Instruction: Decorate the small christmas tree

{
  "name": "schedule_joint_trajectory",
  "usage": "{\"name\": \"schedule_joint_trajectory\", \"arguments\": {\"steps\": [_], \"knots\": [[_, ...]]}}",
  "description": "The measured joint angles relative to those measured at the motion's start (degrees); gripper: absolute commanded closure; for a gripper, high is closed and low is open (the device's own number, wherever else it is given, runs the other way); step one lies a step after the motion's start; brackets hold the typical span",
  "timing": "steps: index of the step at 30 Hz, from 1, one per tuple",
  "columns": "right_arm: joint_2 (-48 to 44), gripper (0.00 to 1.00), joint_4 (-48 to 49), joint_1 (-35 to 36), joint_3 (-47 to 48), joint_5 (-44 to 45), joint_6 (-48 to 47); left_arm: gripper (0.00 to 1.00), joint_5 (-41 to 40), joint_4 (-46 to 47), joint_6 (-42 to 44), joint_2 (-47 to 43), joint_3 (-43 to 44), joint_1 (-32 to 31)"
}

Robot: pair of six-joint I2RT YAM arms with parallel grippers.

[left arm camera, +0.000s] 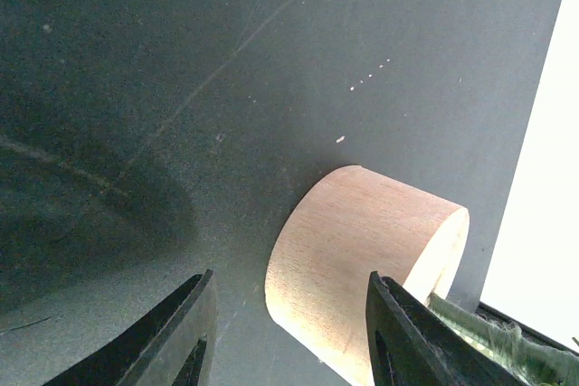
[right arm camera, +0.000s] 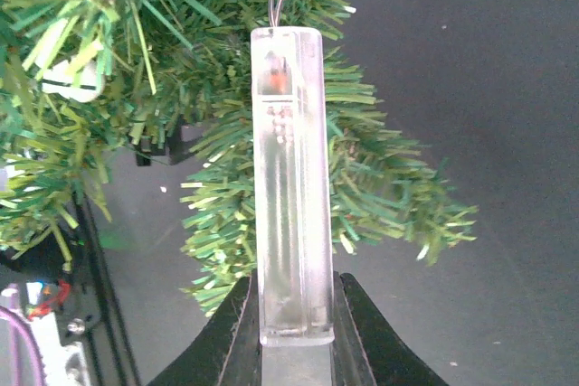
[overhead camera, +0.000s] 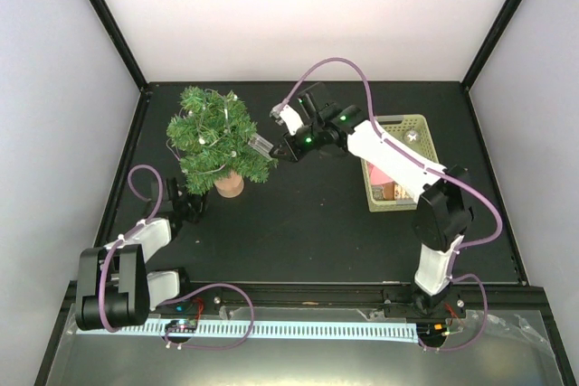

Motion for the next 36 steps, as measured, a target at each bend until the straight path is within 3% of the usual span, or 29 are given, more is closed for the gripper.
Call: {"name": "schedule_joint_trajectory", "arguments": {"steps": [5, 13, 17, 26, 36], "knots": [[-2.4, 0.91, 6.6, 1.0, -6.4, -2.7, 11.2, 0.53, 0.0, 1.0, -0.3, 0.1, -0.3, 0.0], [-9.8, 0.89, 26.6, 4.2, -23.8, -4.7, 33.3, 0.53, 0.0, 2.2, -0.7, 0.6, -0.7, 0.0], [-11.3, 0.88, 34.4, 4.2, -27.2, -4.6, 41.2, 0.53, 0.0, 2.4, -0.7, 0.7, -0.7, 0.0], [-11.8, 0.87, 43.0, 5.8, -27.9, -3.7, 51.7, 0.53, 0.0, 3.4, -0.7, 0.7, -1.0, 0.0], [-14.6, 0.81, 49.9, 9.2, -38.4, 1.9, 60.7, 0.53, 0.1, 3.9, -0.7, 0.7, -1.2, 0.0]]}}
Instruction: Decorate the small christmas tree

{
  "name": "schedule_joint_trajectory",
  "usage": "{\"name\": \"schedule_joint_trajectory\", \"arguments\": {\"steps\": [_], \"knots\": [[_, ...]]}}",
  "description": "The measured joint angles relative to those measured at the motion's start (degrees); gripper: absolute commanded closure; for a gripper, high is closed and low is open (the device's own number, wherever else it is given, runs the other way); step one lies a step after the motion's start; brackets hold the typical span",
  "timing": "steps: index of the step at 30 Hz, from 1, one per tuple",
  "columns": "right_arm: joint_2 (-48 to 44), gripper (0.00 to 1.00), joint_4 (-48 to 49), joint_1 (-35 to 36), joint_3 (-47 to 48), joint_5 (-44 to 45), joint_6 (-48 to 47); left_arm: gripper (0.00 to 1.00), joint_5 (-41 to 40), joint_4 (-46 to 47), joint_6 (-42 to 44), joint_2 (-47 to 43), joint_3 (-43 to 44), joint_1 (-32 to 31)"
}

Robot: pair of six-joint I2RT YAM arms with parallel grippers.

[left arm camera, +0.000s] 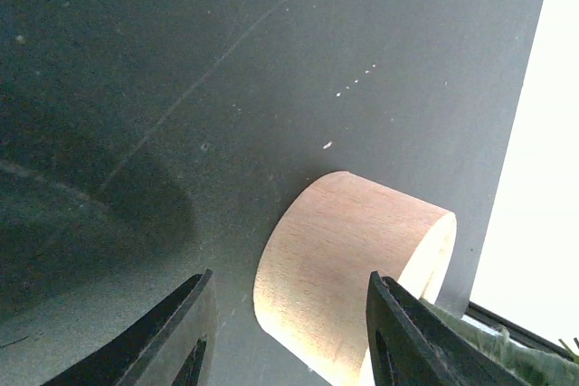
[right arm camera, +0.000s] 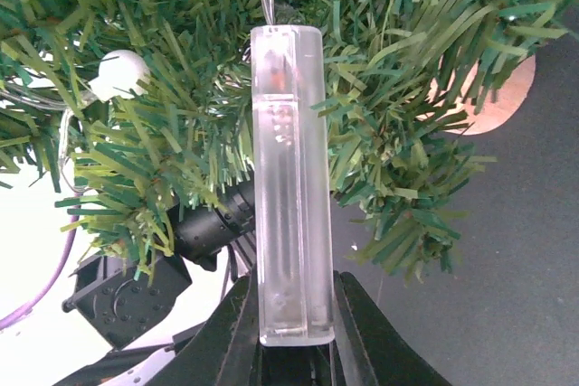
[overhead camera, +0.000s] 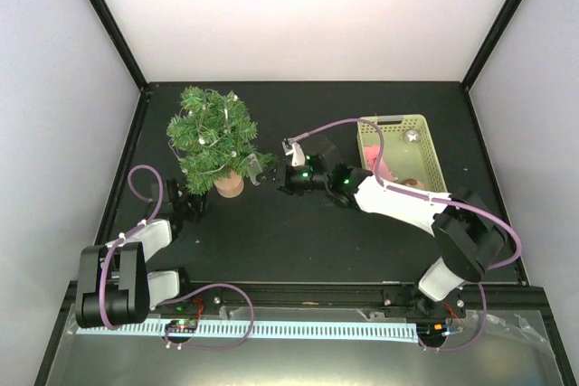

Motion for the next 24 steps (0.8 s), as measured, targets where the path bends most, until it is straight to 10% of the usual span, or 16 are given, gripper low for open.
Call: {"name": "schedule_joint_trajectory", "arguments": {"steps": [24], "knots": [[-0.2, 0.57, 2.8, 4.2, -0.4, 3.2, -1.7, 0.53, 0.8, 1.3, -0.9, 0.6, -0.3, -1.0]]}}
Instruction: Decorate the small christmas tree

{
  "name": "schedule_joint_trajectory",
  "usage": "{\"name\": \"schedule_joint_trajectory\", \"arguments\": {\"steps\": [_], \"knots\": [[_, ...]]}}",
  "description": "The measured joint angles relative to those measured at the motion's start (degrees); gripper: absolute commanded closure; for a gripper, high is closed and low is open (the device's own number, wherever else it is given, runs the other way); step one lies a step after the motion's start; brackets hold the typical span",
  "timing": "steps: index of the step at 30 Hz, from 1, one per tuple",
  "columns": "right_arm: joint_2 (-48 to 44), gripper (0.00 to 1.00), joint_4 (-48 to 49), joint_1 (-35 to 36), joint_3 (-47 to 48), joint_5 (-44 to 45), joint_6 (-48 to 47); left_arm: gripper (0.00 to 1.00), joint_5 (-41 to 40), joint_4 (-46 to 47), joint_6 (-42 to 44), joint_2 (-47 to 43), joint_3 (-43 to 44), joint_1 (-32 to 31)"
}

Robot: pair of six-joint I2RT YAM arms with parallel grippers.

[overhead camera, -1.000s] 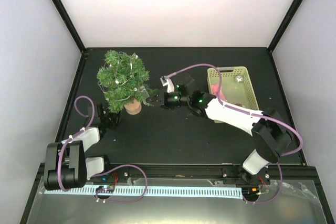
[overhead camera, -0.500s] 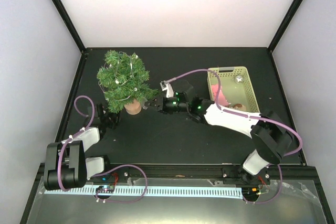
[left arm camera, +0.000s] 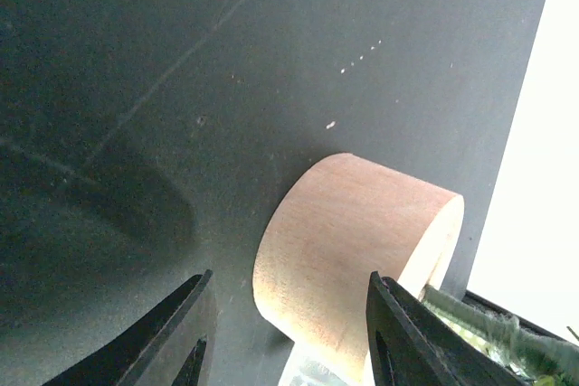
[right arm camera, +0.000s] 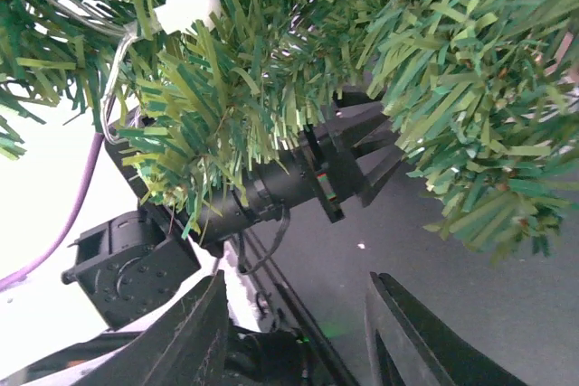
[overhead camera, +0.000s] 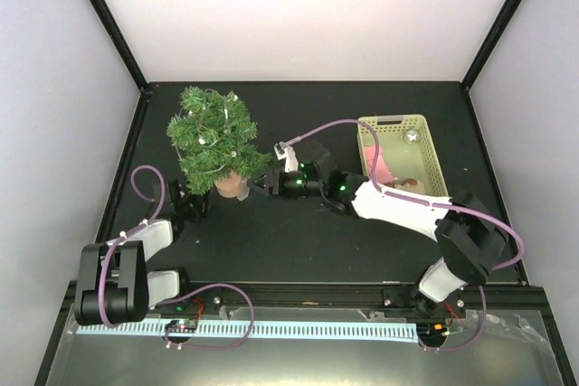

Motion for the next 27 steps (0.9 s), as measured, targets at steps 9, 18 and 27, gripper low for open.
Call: {"name": "schedule_joint_trajectory", "arguments": {"steps": [9, 18, 27], "knots": [[-8.3, 0.55, -12.2, 0.0, 0.0, 9.7, -14.0, 0.54, -0.1, 2.7, -1.0, 2.8, -0.4, -3.4], [-13.2, 0.56, -12.6, -0.2, -5.1, 19.2, -26.7, 0.55, -1.1, 7.0, -3.5, 7.7, 1.4, -10.2], [-3.0, 0.56, -0.1, -2.6, -10.8, 18.9, -33.3, 0.55, -1.8, 9.0, -4.5, 7.8, 1.8, -13.8]]}}
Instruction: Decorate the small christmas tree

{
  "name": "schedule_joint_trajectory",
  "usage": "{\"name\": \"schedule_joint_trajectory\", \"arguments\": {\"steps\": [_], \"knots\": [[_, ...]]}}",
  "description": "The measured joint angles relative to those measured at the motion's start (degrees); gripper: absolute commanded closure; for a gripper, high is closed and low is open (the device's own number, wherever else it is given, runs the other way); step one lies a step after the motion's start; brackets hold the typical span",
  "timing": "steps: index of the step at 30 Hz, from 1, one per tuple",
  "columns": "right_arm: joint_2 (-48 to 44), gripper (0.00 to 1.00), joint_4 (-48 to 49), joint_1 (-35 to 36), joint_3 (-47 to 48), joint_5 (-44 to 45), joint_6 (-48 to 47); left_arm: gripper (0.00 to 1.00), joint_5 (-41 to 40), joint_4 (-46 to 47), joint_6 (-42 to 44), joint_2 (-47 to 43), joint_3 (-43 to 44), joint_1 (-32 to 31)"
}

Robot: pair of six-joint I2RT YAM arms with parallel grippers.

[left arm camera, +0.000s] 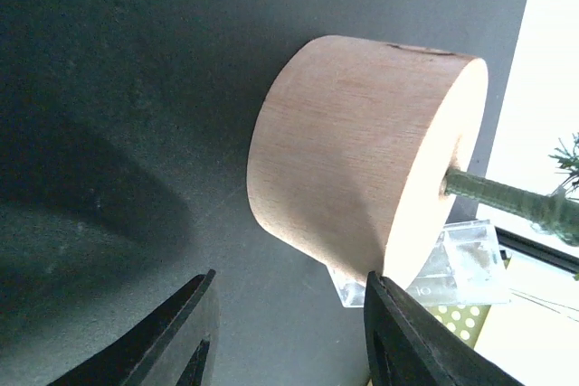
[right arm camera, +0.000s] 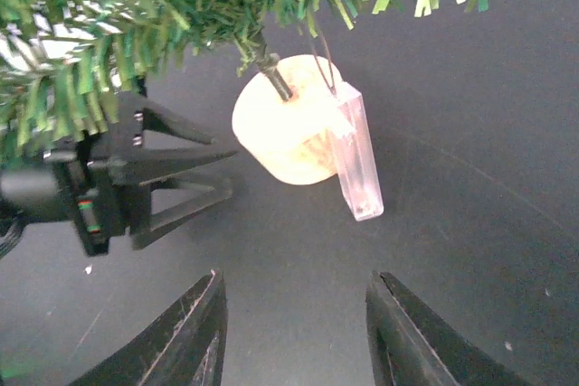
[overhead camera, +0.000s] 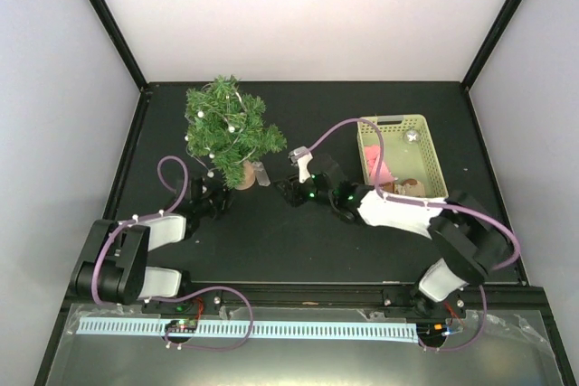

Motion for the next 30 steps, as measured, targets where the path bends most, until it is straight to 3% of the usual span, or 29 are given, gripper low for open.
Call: {"name": "schedule_joint_trajectory", "arguments": {"steps": [5, 11, 22, 30], "knots": [[9.8, 0.56, 10.7, -2.5, 1.0, -3.7, -0.6, 0.55, -1.4, -0.2, 0.0, -3.8, -2.0, 0.1], [20.3, 0.55, 16.7, -4.3, 4.9, -7.0, -0.4, 0.54, -2.4, -1.3, 1.1, -7.0, -3.2, 1.9], [31.2, 0.53, 16.5, -4.4, 15.8, -8.6, -0.3, 0.54, -2.6, -2.2, 3.3, -7.1, -3.3, 4.3], [32.1, 0.87, 15.4, -4.4, 16.2, -8.8, 0.1, 0.54, -3.1, -2.3, 5.2, -6.9, -3.1, 4.6]]}}
